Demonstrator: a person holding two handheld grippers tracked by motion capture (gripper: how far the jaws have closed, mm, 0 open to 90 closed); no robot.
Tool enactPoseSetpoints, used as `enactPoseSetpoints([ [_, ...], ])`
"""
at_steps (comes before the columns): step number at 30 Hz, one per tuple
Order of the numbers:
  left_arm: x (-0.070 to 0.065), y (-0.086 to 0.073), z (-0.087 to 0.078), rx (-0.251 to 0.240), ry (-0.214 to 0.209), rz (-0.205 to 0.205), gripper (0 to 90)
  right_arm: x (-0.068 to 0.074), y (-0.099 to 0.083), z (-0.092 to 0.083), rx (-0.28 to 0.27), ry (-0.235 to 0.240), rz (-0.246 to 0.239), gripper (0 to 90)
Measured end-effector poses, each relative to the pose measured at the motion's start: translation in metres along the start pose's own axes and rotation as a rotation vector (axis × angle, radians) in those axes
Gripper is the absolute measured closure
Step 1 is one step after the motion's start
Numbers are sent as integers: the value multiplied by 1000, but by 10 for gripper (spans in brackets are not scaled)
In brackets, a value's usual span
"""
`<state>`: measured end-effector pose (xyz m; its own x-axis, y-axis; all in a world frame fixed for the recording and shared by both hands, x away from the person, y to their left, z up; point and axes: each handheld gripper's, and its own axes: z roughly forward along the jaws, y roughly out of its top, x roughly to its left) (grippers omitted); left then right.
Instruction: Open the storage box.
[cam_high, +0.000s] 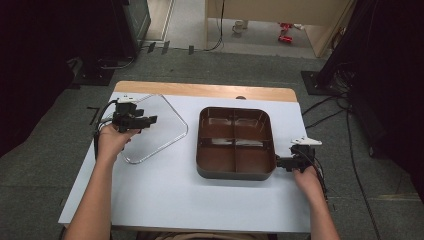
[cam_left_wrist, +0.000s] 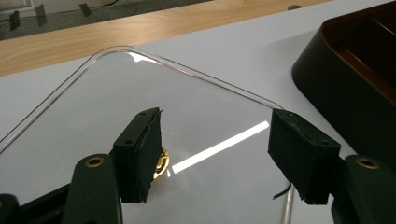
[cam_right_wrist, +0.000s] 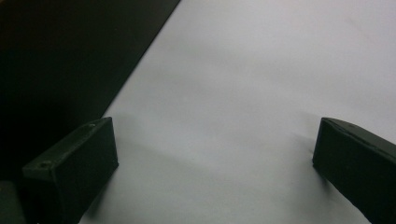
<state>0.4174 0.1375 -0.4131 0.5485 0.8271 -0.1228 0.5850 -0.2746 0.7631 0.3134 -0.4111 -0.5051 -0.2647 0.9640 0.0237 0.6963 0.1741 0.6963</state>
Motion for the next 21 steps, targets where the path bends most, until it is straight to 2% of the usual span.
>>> enactPoseSetpoints([
  [6,-21,2,2,-8,-48,29,279,0,0,0,0,0,0,0],
  [12,-45,-3,11,1,-98,81,254,0,0,0,0,0,0,0],
  [21,-74,-17,22,48,-151,140,241,0,0,0,0,1,-1,0],
])
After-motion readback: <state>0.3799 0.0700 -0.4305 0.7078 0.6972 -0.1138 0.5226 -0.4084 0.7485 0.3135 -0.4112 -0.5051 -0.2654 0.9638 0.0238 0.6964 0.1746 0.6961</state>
